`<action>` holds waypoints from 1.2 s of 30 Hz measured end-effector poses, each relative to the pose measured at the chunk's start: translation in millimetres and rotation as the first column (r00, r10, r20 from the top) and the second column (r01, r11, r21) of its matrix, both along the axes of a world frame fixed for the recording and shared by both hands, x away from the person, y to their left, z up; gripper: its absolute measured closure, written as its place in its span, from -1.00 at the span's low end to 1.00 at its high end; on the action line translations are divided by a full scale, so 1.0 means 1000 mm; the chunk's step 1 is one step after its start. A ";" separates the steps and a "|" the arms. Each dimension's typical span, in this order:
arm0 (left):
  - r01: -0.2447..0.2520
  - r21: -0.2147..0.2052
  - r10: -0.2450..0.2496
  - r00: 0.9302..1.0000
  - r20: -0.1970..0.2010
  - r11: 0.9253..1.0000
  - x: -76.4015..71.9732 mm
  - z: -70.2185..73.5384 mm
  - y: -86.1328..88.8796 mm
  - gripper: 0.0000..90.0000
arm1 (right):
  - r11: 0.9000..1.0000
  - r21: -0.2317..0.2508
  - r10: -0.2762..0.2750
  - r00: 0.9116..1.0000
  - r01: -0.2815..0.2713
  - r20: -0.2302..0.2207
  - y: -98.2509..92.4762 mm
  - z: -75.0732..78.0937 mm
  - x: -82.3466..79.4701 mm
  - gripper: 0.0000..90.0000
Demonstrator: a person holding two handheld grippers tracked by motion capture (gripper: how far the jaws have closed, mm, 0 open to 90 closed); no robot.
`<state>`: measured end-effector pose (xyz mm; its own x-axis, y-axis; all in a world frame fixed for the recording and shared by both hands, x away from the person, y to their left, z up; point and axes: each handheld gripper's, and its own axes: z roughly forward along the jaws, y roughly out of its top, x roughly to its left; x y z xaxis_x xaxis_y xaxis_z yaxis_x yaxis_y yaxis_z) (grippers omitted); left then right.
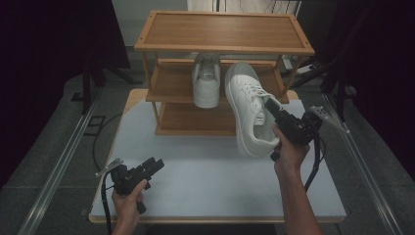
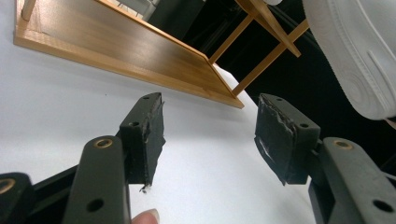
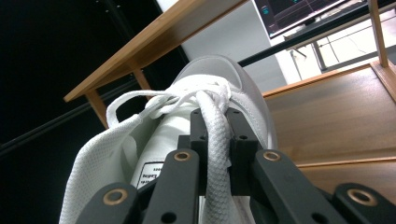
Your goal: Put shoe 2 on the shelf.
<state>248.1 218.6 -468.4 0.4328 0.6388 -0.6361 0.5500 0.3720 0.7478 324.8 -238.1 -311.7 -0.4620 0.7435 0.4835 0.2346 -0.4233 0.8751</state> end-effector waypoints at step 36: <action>-0.027 -0.024 0.027 1.000 0.013 0.999 -0.001 0.003 0.014 -0.07 | 0.982 -0.004 -0.188 0.976 0.188 -0.106 0.050 0.022 0.111 0.85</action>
